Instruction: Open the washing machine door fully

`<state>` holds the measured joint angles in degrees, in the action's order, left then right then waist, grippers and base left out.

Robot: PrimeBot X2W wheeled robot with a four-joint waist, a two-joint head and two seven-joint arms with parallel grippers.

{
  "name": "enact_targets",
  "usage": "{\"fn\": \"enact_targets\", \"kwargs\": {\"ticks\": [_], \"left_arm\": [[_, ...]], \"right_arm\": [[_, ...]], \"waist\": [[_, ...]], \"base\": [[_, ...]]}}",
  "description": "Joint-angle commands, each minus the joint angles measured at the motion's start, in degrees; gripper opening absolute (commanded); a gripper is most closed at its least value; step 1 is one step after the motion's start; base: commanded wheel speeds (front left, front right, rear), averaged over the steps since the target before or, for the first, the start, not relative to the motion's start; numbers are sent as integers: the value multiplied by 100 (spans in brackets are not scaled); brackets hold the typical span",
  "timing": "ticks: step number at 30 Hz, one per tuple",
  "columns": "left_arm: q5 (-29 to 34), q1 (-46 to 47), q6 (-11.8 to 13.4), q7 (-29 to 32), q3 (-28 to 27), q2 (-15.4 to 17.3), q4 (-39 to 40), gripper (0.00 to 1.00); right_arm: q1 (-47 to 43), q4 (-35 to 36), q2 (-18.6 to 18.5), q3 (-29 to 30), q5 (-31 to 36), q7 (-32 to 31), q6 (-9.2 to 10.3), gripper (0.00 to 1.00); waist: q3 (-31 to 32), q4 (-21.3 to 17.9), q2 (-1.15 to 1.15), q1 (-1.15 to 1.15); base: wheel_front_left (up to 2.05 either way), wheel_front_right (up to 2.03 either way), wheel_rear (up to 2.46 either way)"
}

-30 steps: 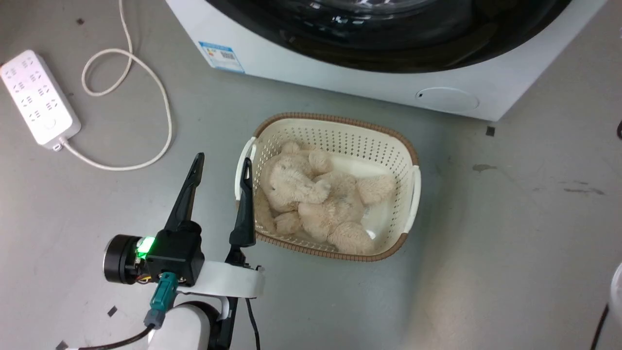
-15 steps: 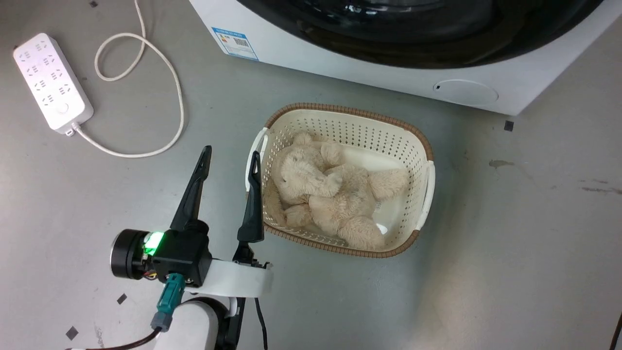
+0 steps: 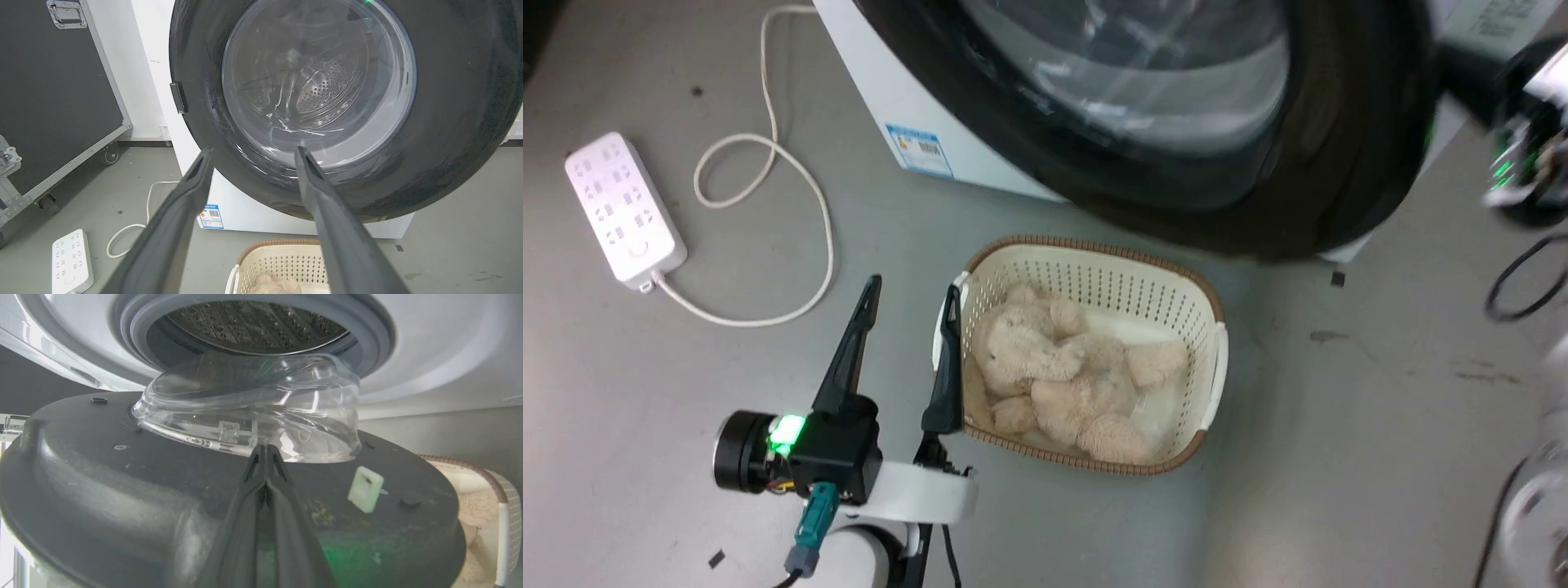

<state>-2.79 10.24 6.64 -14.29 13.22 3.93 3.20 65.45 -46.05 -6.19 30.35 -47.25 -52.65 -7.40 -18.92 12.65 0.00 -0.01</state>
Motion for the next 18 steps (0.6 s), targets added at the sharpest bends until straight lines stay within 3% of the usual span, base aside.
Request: {"fn": "enact_targets", "kwargs": {"ticks": [1, 7, 10, 18], "left_arm": [[-11, -62, 33, -68, 27, 38, -23, 100], [-25, -316, -44, -71, 53, 114, -179, 100], [-35, -432, -109, -71, 101, 145, -262, 100], [-60, -634, -177, -71, 211, 144, -368, 100]], "right_arm": [[-123, -15, 175, -24, -168, -158, -9, 0], [-1405, 967, 324, -679, -636, -399, -9, 0], [-1989, 1297, 328, -1354, -1323, -434, -9, 0], [-3140, 1971, 330, -3016, -2656, 134, -9, 0]], "waist": [[151, -38, 0, 1], [609, -31, 0, 1], [788, -9, 0, 1], [1070, 114, 0, 1]], "base": [[0, 0, 0], [0, 0, 0], [0, 0, 0], [0, 0, 0]]}}
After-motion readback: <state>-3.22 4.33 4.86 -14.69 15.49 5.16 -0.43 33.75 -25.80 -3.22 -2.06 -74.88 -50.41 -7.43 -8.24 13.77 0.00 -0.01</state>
